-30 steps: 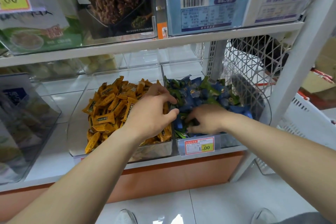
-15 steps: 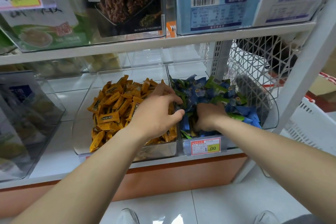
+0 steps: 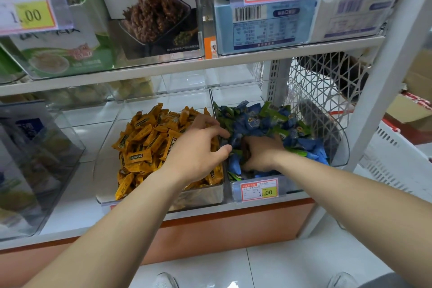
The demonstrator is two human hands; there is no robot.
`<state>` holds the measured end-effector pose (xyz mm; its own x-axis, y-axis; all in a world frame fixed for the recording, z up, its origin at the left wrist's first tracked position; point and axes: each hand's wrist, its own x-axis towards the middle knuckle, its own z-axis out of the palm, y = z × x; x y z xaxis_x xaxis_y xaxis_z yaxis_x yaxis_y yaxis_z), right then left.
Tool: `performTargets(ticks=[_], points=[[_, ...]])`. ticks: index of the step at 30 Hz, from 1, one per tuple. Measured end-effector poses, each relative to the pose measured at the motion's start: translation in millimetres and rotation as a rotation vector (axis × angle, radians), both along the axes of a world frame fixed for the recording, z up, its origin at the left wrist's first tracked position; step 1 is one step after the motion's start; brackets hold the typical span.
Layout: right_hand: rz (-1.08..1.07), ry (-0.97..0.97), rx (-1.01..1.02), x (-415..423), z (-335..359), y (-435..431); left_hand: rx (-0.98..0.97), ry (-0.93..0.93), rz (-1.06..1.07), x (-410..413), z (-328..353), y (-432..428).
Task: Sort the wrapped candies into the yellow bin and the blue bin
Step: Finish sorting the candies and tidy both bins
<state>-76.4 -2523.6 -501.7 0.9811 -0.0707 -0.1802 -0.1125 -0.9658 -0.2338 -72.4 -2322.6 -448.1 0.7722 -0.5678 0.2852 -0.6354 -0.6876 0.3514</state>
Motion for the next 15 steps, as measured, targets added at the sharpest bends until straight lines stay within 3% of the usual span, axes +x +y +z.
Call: performTargets(ticks=[7,12,15], points=[[0.031,-0.197,0.458,-31.1,30.5,-21.4,-0.013,-0.017,0.01,1.2,1.3,-2.8],[0.039,-0.355,0.633,-39.8,50.8,-25.8,-0.006,-0.147,0.022,-3.3,1.2,-18.0],[0.029,-0.459,0.839,-41.2,58.2,-24.1,-0.066,-0.049,-0.042,-7.0,-1.5,-26.1]])
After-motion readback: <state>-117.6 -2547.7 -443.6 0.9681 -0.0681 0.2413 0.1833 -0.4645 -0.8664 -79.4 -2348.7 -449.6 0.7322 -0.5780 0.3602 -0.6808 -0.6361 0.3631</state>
